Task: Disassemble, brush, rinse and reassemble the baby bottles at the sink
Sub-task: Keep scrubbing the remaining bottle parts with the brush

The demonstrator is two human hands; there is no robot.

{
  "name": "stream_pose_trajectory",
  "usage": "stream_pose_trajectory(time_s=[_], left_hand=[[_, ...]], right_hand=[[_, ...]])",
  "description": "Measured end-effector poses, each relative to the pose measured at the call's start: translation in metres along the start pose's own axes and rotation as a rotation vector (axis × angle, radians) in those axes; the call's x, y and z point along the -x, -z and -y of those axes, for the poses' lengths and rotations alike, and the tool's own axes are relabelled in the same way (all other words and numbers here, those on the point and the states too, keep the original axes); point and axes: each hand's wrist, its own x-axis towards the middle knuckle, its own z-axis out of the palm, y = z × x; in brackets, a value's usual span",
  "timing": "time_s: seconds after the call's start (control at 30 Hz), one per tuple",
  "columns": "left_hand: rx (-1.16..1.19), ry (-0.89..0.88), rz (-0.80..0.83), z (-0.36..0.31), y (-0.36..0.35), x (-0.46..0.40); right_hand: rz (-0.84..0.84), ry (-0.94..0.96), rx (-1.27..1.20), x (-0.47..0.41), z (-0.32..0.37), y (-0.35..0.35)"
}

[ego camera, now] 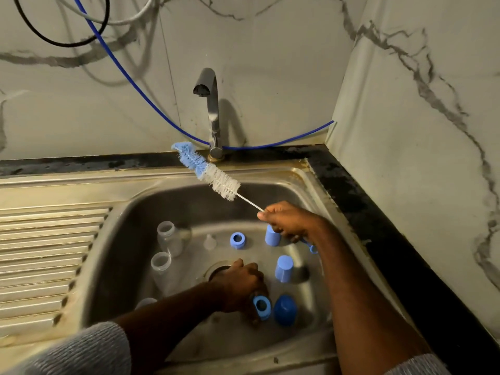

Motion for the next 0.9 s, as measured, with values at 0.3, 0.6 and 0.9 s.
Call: stream_pose_trajectory(time_s=[0.3,0.6,0.9], left_hand=[[-0.027,0.019,-0.002,-0.007,0.000,-0.001],[0.022,0.017,-0.039,-0.002,-0.004,-0.003],[0.119,-0.102,-0.179,-0.035,0.003,-0.020]], right_hand=[[0.249,-0.023,-0.230,0.017,-0.005,0.002],[0.280,-0.092,-0.129,0.011,-0.005,0.003],[0.288,-0.079,-0.098,0.012,-0.001,0.002]])
